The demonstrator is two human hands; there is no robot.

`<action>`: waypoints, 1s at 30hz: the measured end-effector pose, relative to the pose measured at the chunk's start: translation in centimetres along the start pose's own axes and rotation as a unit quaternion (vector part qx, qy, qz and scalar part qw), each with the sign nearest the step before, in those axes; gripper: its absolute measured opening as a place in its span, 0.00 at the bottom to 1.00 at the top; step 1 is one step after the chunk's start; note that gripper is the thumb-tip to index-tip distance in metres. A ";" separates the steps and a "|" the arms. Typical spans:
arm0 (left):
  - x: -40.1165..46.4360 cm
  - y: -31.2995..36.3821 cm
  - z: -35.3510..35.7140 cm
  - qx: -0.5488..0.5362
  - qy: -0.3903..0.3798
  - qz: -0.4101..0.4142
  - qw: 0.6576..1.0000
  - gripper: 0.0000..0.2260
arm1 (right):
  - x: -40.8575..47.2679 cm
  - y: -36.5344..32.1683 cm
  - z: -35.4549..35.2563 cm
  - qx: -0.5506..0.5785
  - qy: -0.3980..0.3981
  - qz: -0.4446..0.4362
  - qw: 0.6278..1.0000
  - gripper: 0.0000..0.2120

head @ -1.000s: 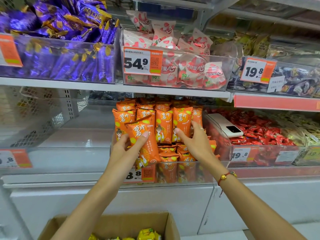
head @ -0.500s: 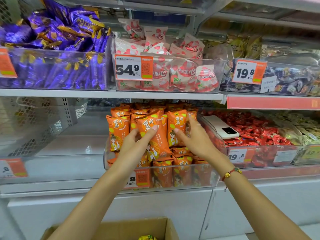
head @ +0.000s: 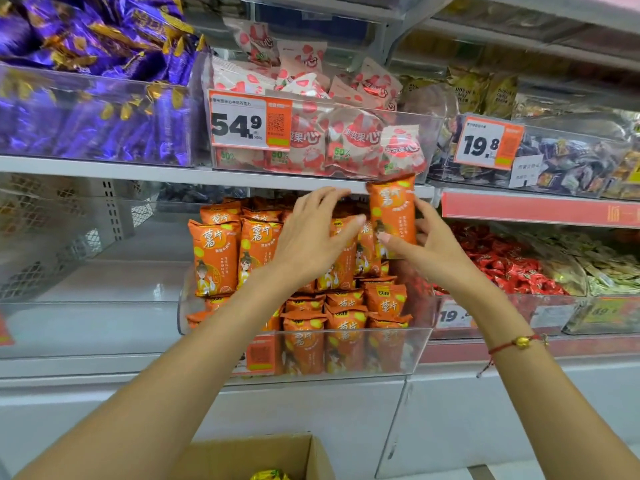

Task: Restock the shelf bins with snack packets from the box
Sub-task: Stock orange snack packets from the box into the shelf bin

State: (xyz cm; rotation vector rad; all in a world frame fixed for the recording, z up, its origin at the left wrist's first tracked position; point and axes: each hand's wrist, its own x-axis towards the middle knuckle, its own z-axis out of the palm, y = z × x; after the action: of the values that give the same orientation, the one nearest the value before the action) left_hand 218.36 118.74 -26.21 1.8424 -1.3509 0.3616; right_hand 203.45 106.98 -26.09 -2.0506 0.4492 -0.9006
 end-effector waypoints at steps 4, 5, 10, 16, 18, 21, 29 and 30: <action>-0.7 -3.0 1.0 0.224 -0.099 0.131 0.961 0.31 | 0.2 2.8 0.9 -0.042 0.018 0.054 0.997 0.37; -1.0 -3.4 1.2 0.232 -0.107 0.132 0.958 0.33 | 0.0 3.3 1.7 -0.063 0.025 0.048 0.997 0.36; -1.5 -4.7 1.5 0.267 -0.096 0.155 0.946 0.43 | -0.3 5.4 5.0 -0.177 0.029 0.017 0.984 0.40; -1.4 -5.0 1.6 0.289 -0.098 0.151 0.940 0.46 | -0.2 5.2 4.3 -0.203 0.116 -0.027 0.972 0.42; -1.3 -4.9 1.7 0.288 -0.093 0.154 0.941 0.46 | -0.4 5.5 4.5 -0.176 0.095 -0.020 0.980 0.41; -1.2 -4.8 1.6 0.288 -0.091 0.161 0.940 0.45 | -0.6 5.9 4.4 -0.035 0.064 0.010 0.997 0.38; -1.5 -4.8 1.8 0.325 -0.099 0.134 0.931 0.46 | -0.6 5.3 5.2 -0.226 0.176 -0.070 0.955 0.26; -1.8 -4.9 1.8 0.330 -0.085 0.129 0.931 0.46 | -0.6 4.5 5.3 -0.258 0.213 -0.109 0.936 0.26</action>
State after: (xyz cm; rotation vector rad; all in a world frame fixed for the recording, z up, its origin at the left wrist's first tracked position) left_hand 221.62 119.12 -30.58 2.2708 -1.7418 0.9012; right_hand 206.95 107.56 -32.11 -2.4065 0.7659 -1.5036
